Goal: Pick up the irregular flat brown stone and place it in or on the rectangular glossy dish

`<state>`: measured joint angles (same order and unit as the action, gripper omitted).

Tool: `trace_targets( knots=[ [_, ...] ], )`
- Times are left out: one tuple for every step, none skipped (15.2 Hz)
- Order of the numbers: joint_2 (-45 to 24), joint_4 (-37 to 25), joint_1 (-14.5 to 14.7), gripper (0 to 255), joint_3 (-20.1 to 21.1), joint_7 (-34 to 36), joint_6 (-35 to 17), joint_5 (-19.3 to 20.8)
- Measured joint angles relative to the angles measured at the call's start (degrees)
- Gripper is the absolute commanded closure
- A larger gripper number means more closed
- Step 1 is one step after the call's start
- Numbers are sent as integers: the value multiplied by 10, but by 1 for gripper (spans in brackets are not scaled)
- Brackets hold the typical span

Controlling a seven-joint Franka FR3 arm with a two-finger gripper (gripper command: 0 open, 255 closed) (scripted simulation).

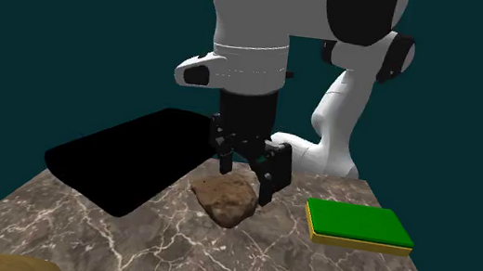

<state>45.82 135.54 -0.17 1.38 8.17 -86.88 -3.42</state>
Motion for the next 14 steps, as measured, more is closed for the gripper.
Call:
trace_targets(
  knots=[
    [0,0,0,0,0,0,0,0],
    [-27,-26,13,0,1,-25,14,14],
    [-68,-60,35,0,4,-74,35,37],
    [-114,-99,58,0,8,-134,58,65],
    [-156,-134,84,0,17,-200,84,96],
    [-194,-162,108,0,26,-270,102,130],
    [-220,-184,123,0,34,-321,117,152],
    [-231,-188,131,0,38,-347,120,164],
    [-234,-185,135,0,40,-360,119,170],
    [-234,-179,137,0,40,-367,115,173],
    [-230,-169,138,0,39,-370,110,174],
    [-227,-160,137,0,38,-373,104,176],
    [-225,-152,137,0,37,-374,99,177],
    [-221,-138,138,0,36,-373,89,177]
  ],
)
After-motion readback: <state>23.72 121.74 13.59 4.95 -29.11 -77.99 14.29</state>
